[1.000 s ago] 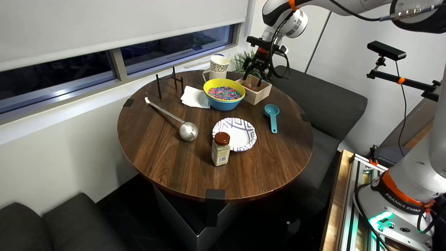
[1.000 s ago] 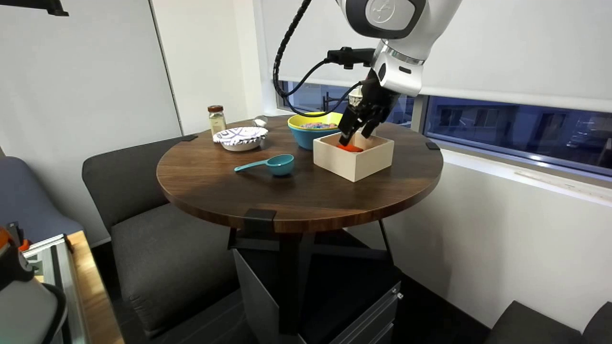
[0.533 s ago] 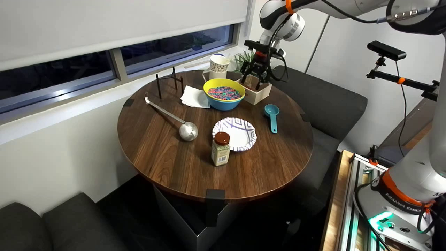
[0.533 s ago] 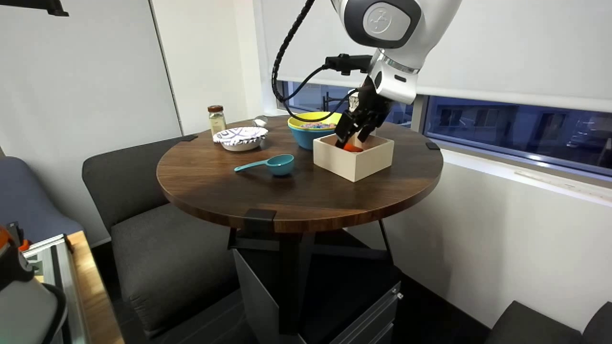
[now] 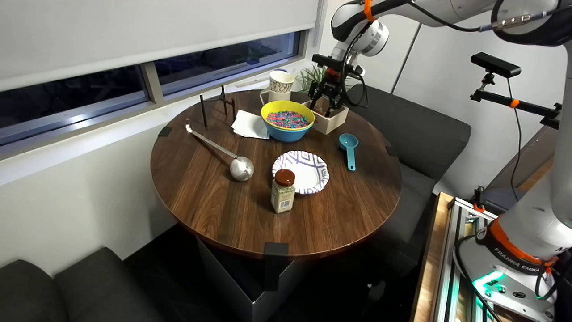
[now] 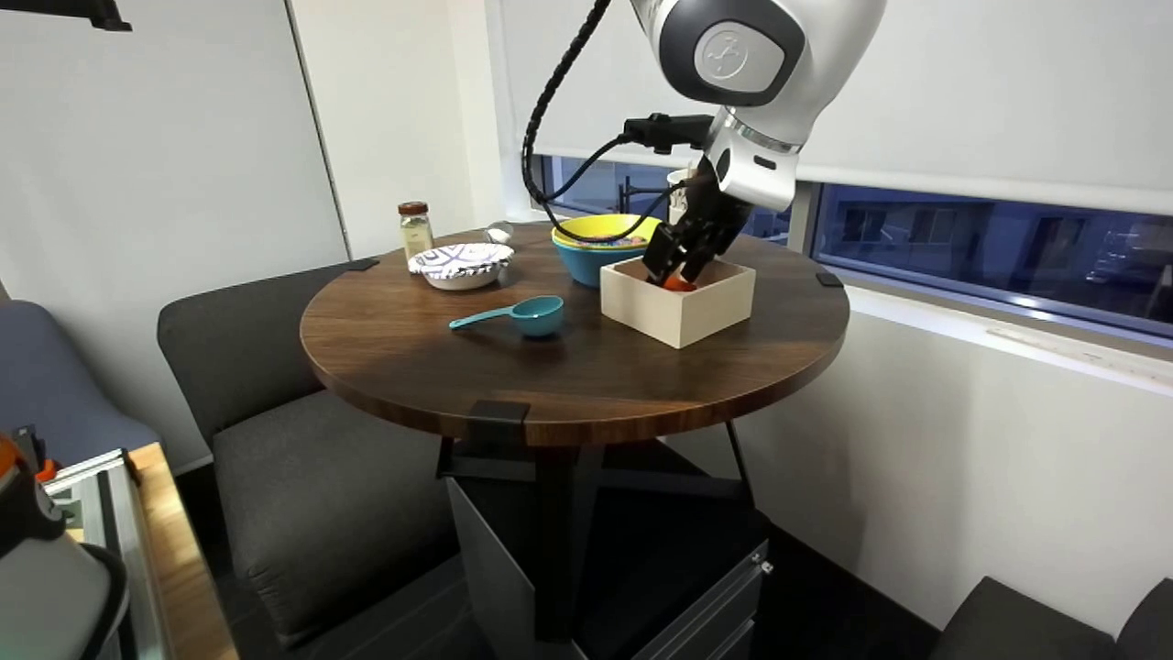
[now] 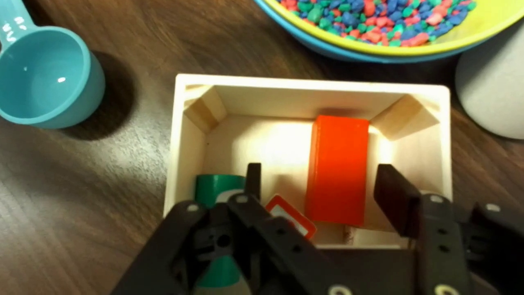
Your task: Pick up the red block from the wooden bowl and put it in the yellow bowl
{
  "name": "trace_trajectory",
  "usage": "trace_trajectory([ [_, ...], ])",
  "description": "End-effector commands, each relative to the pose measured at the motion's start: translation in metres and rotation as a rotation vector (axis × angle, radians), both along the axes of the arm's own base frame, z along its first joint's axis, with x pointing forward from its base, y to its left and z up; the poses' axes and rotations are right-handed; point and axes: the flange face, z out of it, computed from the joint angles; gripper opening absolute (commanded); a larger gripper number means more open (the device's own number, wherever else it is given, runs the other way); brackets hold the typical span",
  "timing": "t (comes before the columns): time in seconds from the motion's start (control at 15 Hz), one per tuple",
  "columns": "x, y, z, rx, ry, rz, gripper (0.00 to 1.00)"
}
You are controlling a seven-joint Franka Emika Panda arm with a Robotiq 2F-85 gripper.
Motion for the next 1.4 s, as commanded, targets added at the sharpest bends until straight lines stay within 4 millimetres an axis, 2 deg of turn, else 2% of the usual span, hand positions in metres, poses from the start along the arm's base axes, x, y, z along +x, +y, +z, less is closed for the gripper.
trace_trajectory([
  [0.0,0.005,-0.005,-0.006,-0.009,-0.014,-0.038,0.72],
  [0.2,0.005,-0.008,-0.007,-0.016,-0.02,-0.045,0.67],
  [0.4,0.006,-0.008,-0.005,-0.014,-0.024,-0.047,0.38],
  [0.6,0.006,-0.007,0.004,-0.018,-0.03,-0.043,0.13],
  [0.67,0.007,-0.006,0.007,-0.019,-0.031,-0.042,0.08],
  [0.8,0.006,-0.004,0.017,-0.026,-0.041,-0.032,0.1],
  [1.0,0.004,0.001,0.044,-0.069,-0.07,0.001,0.1],
  [1.33,-0.019,0.004,0.106,-0.329,-0.071,0.093,0.1],
])
